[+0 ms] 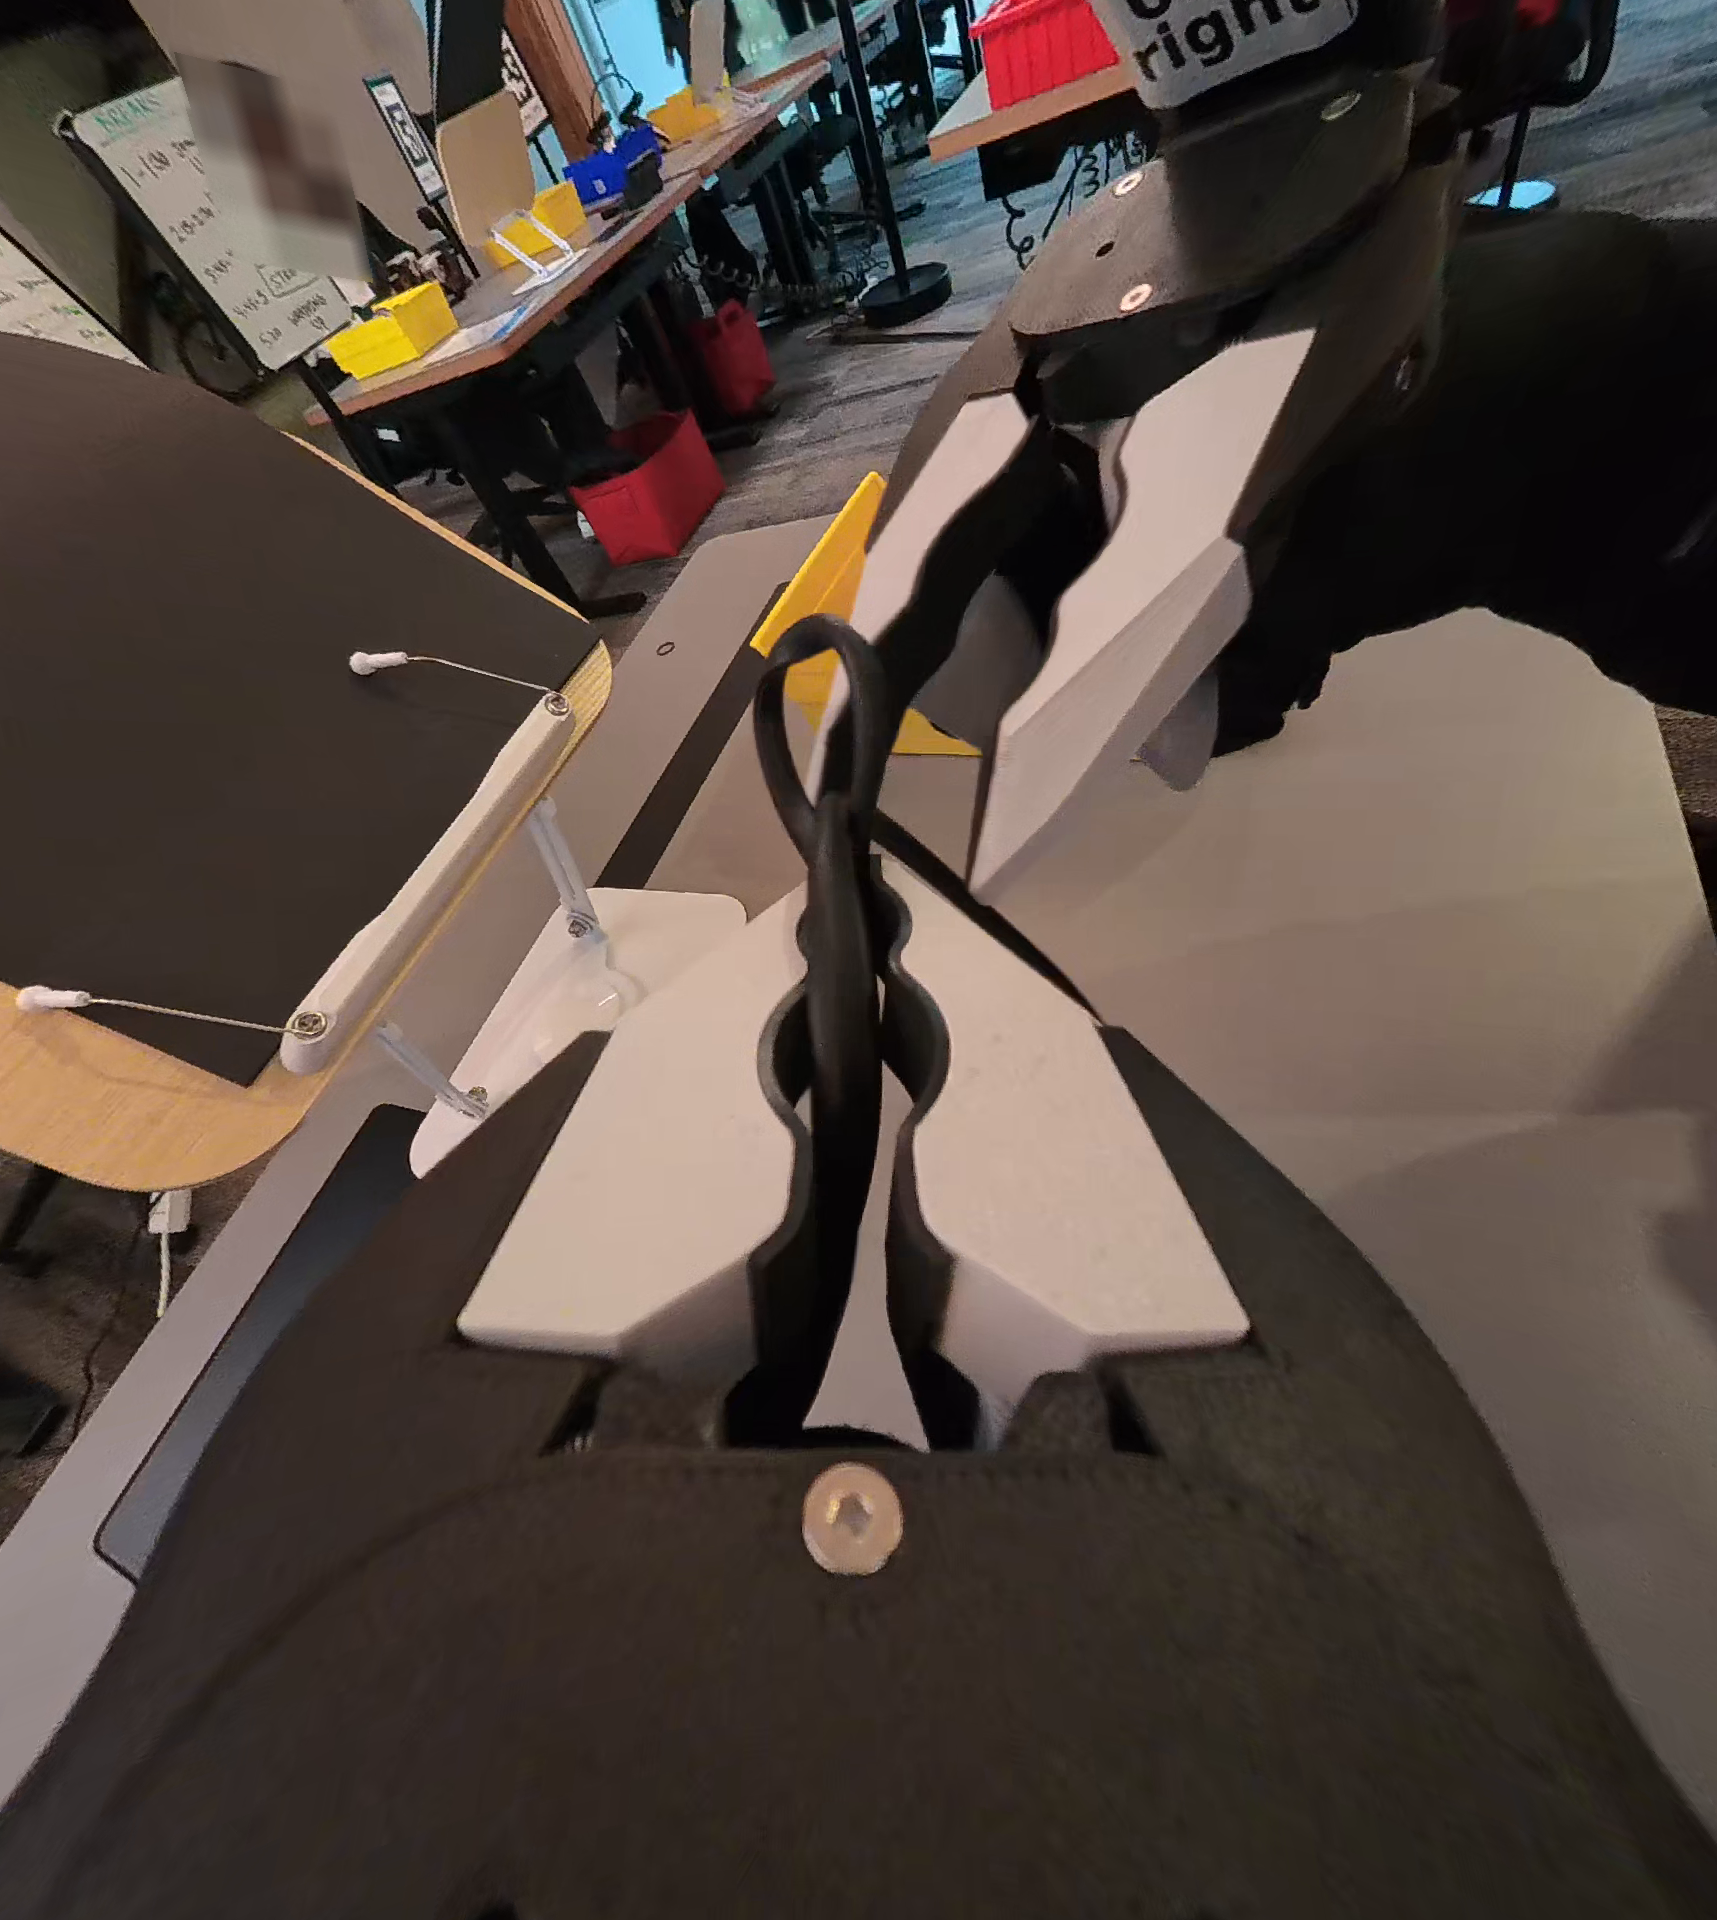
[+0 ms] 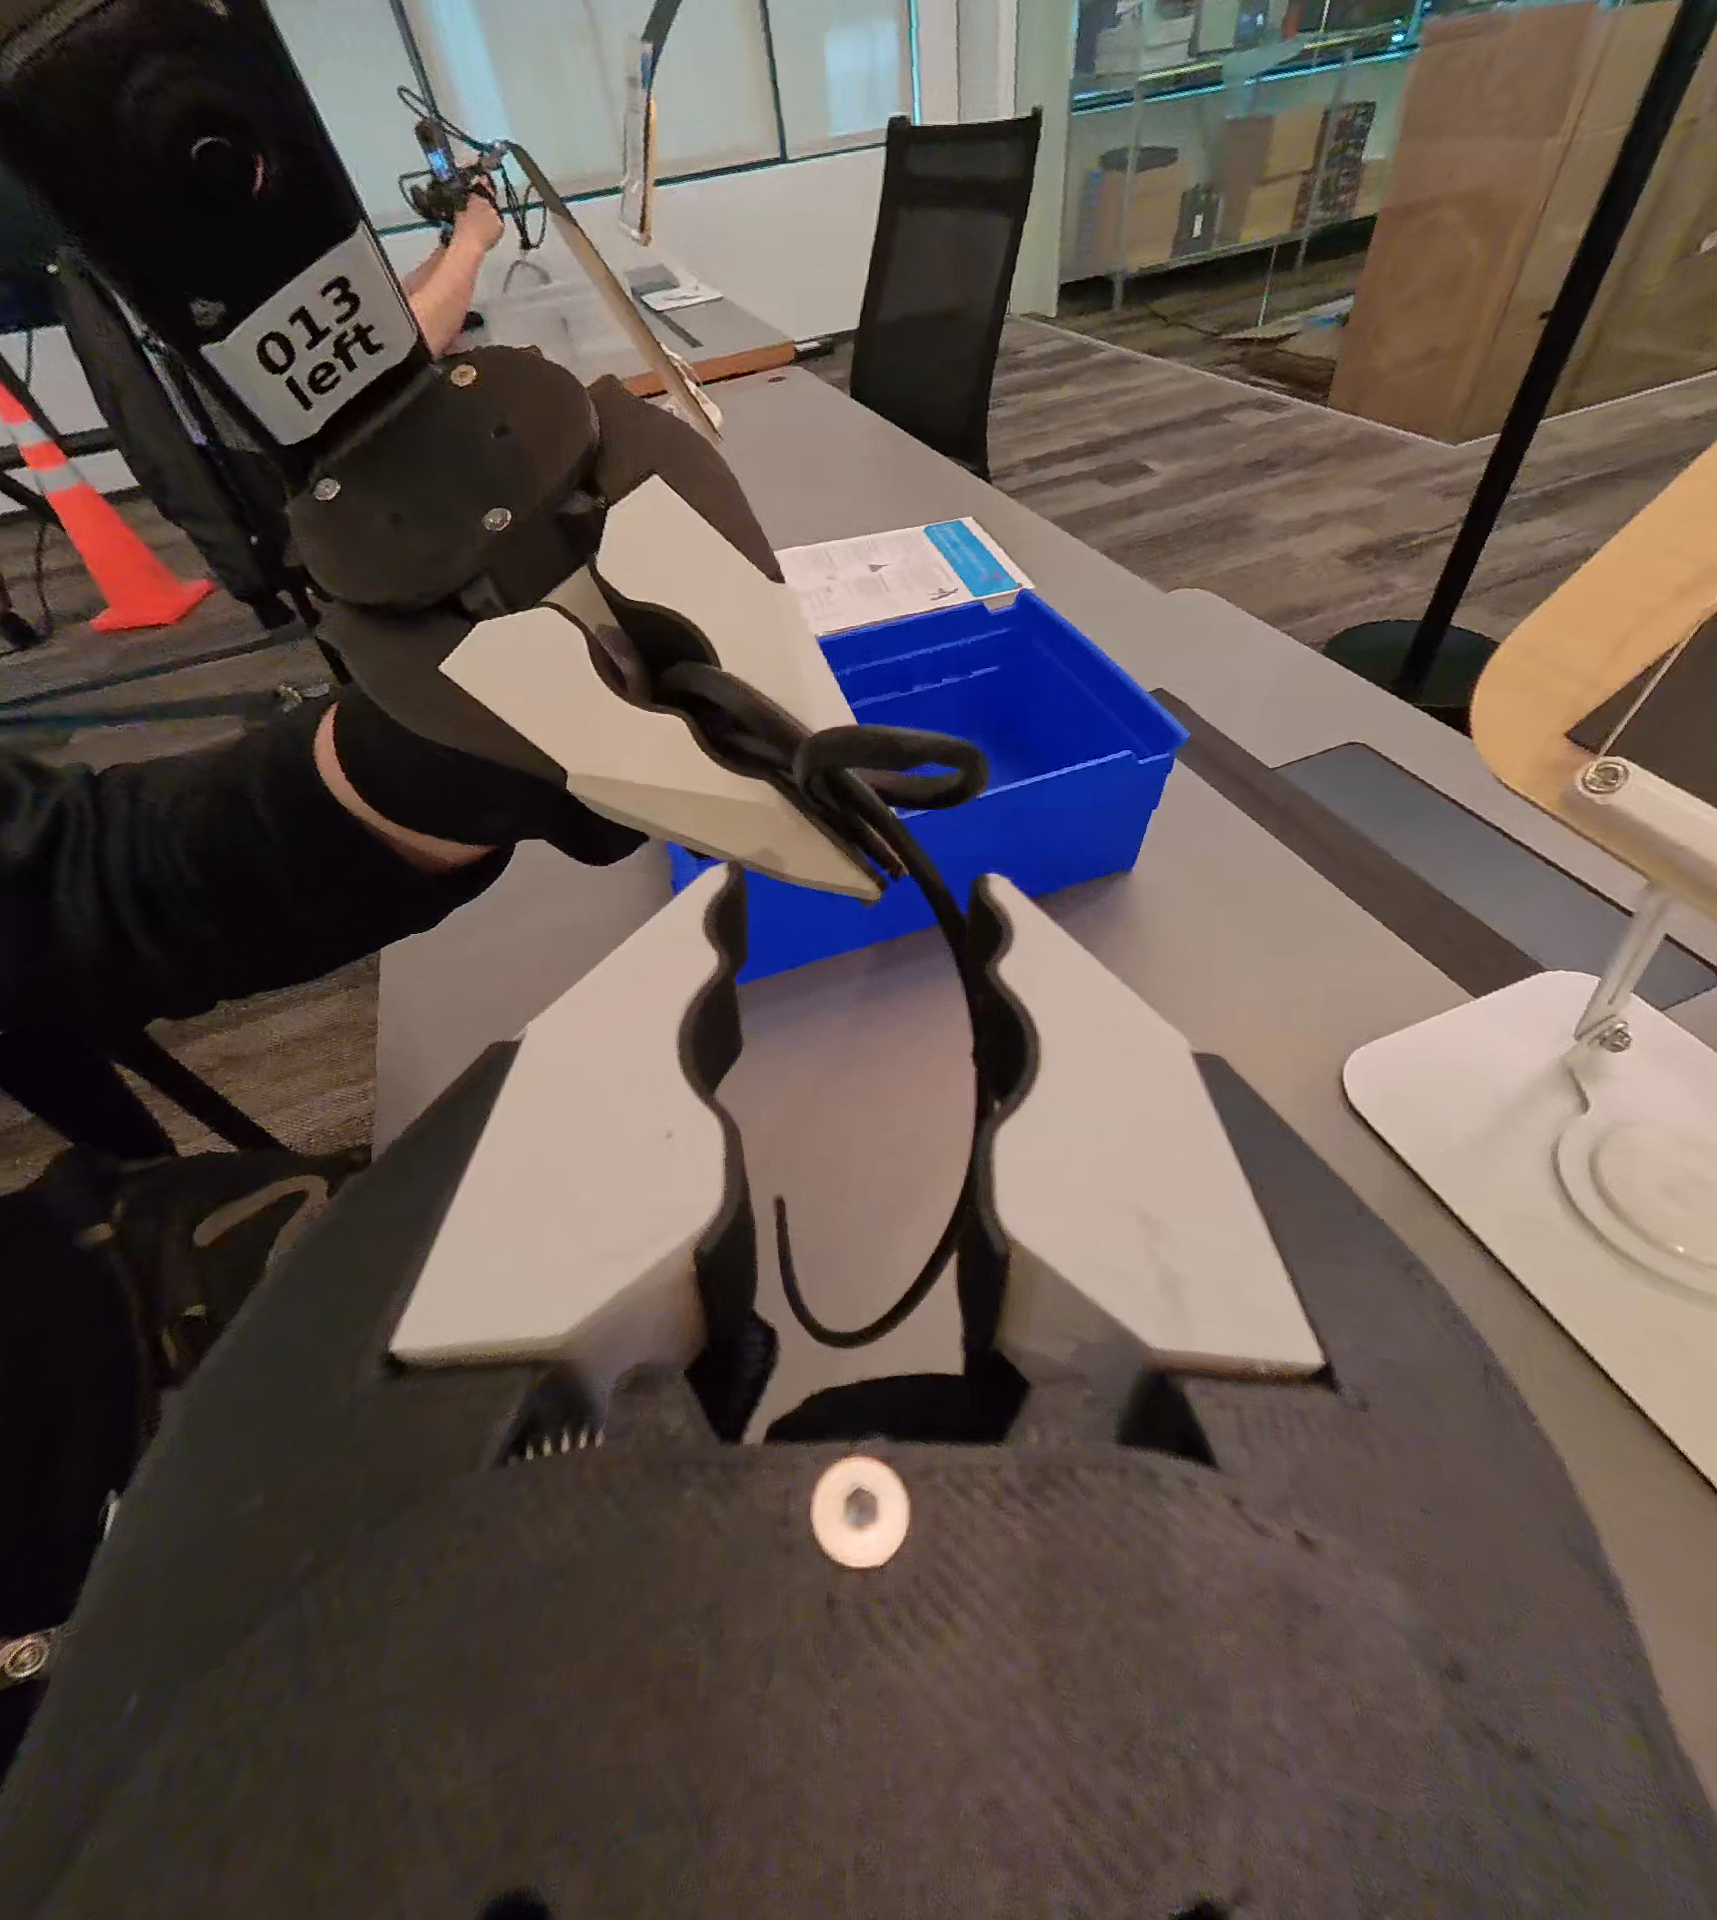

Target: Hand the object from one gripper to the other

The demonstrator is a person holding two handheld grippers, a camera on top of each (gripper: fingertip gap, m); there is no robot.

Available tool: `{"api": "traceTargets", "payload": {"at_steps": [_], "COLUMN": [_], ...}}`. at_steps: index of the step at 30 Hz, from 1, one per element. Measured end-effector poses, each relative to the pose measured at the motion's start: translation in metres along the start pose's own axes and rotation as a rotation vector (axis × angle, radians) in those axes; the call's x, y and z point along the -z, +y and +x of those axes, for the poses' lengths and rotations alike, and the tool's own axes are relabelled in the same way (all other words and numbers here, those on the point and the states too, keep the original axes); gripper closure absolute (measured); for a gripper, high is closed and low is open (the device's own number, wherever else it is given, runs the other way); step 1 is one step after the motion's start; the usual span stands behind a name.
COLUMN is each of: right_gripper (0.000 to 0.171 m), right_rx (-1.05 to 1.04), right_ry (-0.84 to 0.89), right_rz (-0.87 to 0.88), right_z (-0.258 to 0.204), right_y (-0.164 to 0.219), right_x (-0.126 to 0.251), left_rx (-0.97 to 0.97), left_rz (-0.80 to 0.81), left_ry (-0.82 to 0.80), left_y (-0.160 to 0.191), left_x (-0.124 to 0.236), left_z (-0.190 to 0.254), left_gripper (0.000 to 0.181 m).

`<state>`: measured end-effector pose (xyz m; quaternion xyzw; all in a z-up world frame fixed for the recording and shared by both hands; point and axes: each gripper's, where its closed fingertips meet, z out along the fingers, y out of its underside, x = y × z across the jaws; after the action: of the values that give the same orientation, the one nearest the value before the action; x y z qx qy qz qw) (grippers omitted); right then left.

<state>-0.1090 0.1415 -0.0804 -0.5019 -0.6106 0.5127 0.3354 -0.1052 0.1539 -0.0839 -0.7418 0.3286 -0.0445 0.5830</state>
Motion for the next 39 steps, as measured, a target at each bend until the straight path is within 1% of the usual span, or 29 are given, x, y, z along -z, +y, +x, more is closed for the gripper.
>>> {"api": "traceTargets", "payload": {"at_steps": [3, 4, 7, 10, 11, 12, 13, 16, 21, 26, 31, 36, 38, 39], "right_gripper": [0.150, 0.149, 0.136, 0.140, 0.150, 0.167, 0.168, 0.168, 0.169, 0.169, 0.168, 0.168, 0.160, 0.159], "right_rx": [-0.012, -0.014, -0.008, 0.001, 0.011, 0.024, 0.027, 0.011, -0.026, -0.024, -0.012, 0.009, 0.012, 0.017], "right_ry": [-0.013, -0.015, -0.002, -0.026, -0.031, -0.040, -0.044, -0.057, -0.087, -0.114, -0.129, -0.088, -0.064, -0.048], "right_rz": [0.003, 0.001, -0.014, -0.048, -0.063, -0.070, -0.069, -0.021, 0.147, 0.196, 0.324, 0.317, 0.309, 0.305], "right_z": [0.000, 0.000, 0.006, 0.004, 0.004, 0.002, 0.001, 0.000, -0.001, -0.008, -0.015, -0.013, -0.011, -0.010], "right_y": [0.000, 0.001, 0.006, 0.015, 0.019, 0.021, 0.021, 0.012, -0.016, -0.025, -0.045, -0.045, -0.045, -0.045], "right_x": [0.002, 0.002, 0.003, 0.001, -0.001, -0.002, -0.003, -0.001, 0.012, 0.011, 0.014, 0.009, 0.007, 0.006], "left_rx": [0.000, 0.002, 0.001, -0.001, -0.002, -0.002, 0.001, 0.015, 0.028, 0.026, 0.032, 0.034, 0.032, 0.023], "left_rz": [0.015, 0.016, 0.031, 0.039, 0.038, 0.039, 0.044, 0.055, 0.069, 0.070, 0.080, 0.080, 0.072, 0.065], "left_ry": [-0.016, -0.016, -0.024, -0.031, -0.031, -0.034, -0.033, -0.029, -0.022, -0.015, -0.010, -0.031, -0.045, -0.059], "left_y": [-0.002, -0.003, -0.007, -0.011, -0.011, -0.012, -0.013, -0.014, -0.014, -0.015, -0.017, -0.016, -0.015, -0.014], "left_x": [0.002, 0.003, 0.006, 0.010, 0.010, 0.011, 0.012, 0.013, 0.013, 0.010, 0.009, 0.007, 0.006, 0.006], "left_z": [-0.003, -0.003, -0.005, -0.007, -0.007, -0.007, -0.007, -0.009, -0.009, -0.006, -0.003, -0.003, -0.005, -0.006], "left_gripper": [0.181, 0.181, 0.180, 0.180, 0.180, 0.180, 0.180, 0.180, 0.180, 0.180, 0.180, 0.180, 0.180, 0.180]}}
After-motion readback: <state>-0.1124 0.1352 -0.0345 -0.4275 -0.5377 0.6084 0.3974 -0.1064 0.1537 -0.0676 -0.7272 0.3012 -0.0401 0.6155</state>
